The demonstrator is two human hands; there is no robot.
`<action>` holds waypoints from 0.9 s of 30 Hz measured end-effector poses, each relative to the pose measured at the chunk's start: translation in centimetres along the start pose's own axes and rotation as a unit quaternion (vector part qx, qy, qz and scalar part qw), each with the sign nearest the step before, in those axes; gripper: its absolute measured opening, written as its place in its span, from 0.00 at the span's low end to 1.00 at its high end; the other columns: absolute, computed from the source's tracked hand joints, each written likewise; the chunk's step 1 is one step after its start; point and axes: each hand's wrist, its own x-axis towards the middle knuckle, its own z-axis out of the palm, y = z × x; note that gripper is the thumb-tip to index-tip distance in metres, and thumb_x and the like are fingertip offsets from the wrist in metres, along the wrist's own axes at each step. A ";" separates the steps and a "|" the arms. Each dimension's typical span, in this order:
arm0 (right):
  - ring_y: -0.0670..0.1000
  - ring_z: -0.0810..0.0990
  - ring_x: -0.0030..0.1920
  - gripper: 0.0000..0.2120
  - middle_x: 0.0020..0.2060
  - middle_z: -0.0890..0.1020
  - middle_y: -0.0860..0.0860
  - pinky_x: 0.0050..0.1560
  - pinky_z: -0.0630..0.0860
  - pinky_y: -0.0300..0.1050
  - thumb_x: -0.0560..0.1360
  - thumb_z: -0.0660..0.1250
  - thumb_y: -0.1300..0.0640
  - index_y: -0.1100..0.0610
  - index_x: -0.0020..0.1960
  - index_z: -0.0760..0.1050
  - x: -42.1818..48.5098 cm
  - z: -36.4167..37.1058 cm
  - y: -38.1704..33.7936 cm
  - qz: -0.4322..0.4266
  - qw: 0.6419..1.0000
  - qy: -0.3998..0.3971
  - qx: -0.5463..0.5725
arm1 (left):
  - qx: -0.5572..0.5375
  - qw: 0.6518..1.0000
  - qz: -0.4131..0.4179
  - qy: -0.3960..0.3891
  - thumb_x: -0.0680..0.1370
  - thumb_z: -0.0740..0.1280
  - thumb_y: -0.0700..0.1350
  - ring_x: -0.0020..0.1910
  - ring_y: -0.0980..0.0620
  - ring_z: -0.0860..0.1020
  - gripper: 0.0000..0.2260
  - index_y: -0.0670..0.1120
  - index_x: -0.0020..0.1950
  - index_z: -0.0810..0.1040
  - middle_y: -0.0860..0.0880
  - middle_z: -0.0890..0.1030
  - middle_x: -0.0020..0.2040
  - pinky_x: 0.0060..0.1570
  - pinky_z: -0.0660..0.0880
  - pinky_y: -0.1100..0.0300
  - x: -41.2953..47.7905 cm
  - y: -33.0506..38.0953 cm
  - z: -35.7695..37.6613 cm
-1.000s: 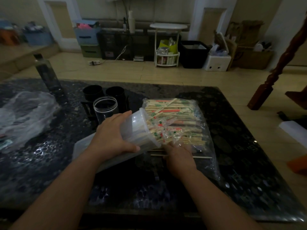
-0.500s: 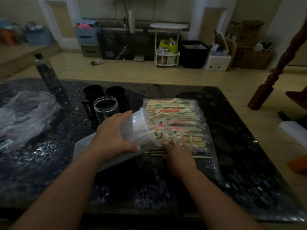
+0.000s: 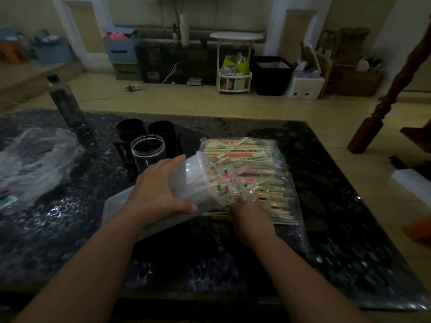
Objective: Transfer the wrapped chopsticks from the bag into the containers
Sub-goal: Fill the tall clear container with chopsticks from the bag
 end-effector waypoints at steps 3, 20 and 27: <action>0.59 0.74 0.60 0.15 0.62 0.76 0.52 0.59 0.70 0.50 0.78 0.61 0.58 0.48 0.63 0.76 -0.2 -0.2 -0.2 -0.009 1.000 0.010 -0.015 | -0.008 1.000 0.001 0.003 0.47 0.67 0.70 0.71 0.51 0.63 0.58 0.55 0.77 0.60 0.53 0.65 0.73 0.67 0.59 0.55 -0.1 0.2 -0.1; 0.60 0.74 0.62 0.17 0.63 0.74 0.56 0.59 0.70 0.49 0.79 0.61 0.54 0.46 0.67 0.71 0.2 -0.1 -0.1 0.018 0.999 -0.044 0.014 | -0.005 1.000 -0.002 0.003 0.47 0.67 0.70 0.71 0.50 0.63 0.58 0.56 0.77 0.60 0.53 0.65 0.73 0.70 0.59 0.52 -0.1 0.0 0.1; 0.59 0.74 0.62 0.15 0.64 0.72 0.56 0.58 0.72 0.49 0.79 0.62 0.58 0.54 0.65 0.72 -0.1 -0.5 -0.2 0.010 0.998 -0.056 0.001 | -0.005 1.000 -0.002 -0.004 0.48 0.67 0.70 0.71 0.51 0.62 0.58 0.57 0.77 0.59 0.54 0.64 0.73 0.68 0.59 0.53 0.0 0.1 0.1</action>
